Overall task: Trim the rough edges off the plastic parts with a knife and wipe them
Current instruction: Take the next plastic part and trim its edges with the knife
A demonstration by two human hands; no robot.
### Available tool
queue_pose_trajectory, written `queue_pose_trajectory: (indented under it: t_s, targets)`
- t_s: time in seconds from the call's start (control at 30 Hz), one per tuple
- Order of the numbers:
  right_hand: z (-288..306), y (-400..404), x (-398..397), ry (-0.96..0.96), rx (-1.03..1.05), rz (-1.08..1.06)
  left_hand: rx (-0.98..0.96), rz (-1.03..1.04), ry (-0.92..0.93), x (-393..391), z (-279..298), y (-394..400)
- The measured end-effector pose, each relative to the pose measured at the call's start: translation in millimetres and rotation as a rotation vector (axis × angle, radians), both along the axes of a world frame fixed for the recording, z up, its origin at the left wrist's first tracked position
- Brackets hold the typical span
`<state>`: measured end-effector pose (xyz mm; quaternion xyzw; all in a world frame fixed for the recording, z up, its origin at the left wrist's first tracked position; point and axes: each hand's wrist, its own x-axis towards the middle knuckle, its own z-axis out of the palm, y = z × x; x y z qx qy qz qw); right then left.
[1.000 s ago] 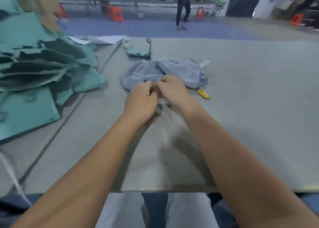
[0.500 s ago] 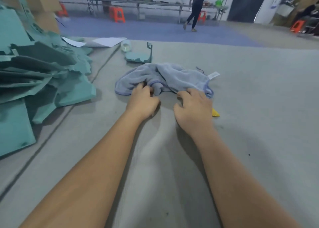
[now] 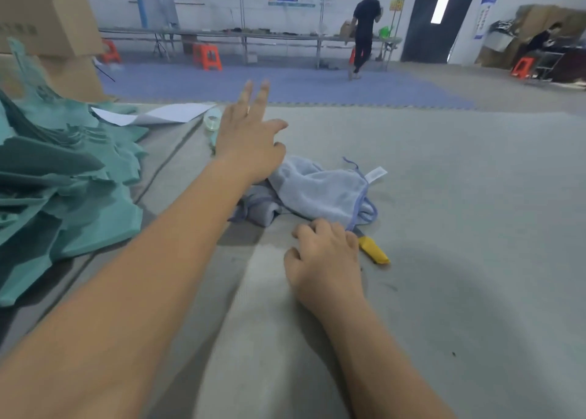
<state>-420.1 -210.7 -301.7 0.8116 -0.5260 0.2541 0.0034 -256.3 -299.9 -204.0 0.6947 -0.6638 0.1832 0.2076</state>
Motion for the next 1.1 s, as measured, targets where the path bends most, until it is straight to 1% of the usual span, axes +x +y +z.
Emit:
queue_pose_trajectory:
  t_s: [0.03,0.07,0.1,0.17,0.23,0.3,0.33,0.4,0.47,0.5,0.53,0.6,0.7,0.77,0.83,0.9,0.93,1.1]
  targets:
    - [0,0,0,-0.021,0.001,0.000,0.089,0.061,0.002,2,-2,-8]
    - [1,0,0,-0.028,0.008,-0.001,0.144,0.108,0.053,5,-6,-11]
    - [2,-1,0,-0.024,0.018,0.002,0.144,0.129,0.157,7,-11,-12]
    - [2,-1,0,-0.003,0.039,0.010,0.004,0.122,0.385,10,-24,-7]
    - [2,-2,0,0.012,0.046,0.011,-0.140,0.144,0.506,12,-36,2]
    - [2,-2,1,0.010,0.038,0.006,-0.207,0.182,0.672,18,-44,12]
    - [2,-2,1,0.011,0.033,0.001,-0.187,0.211,0.746,22,-47,16]
    - [0,-2,1,0.018,0.026,-0.004,-0.035,0.262,0.897,32,-50,20]
    - [-1,-2,1,0.034,0.023,-0.012,0.166,0.254,1.136,40,-48,25]
    - [-1,-2,1,0.043,0.017,-0.016,0.278,0.243,1.233,44,-47,29]
    - [-1,-3,1,0.048,0.009,-0.018,0.370,0.227,1.285,48,-45,34]
    - [0,-2,1,0.047,-0.002,-0.024,0.447,0.216,1.258,56,-40,44]
    - [7,0,-2,-0.068,-0.029,-0.019,0.395,0.221,1.081,63,-26,66]
    - [11,2,-3,-0.122,-0.027,-0.032,0.300,0.217,0.992,61,-21,81]
    - [14,3,-5,-0.118,-0.017,-0.045,0.149,0.195,0.951,51,-23,97]
    - [14,7,-6,-0.111,-0.016,-0.046,0.023,0.183,0.903,32,-38,111]
    - [13,9,-6,-0.111,-0.009,-0.041,-0.010,0.182,0.884,21,-49,116]
    - [16,12,6,-0.155,0.022,0.010,0.004,0.216,0.979,-13,-82,119]
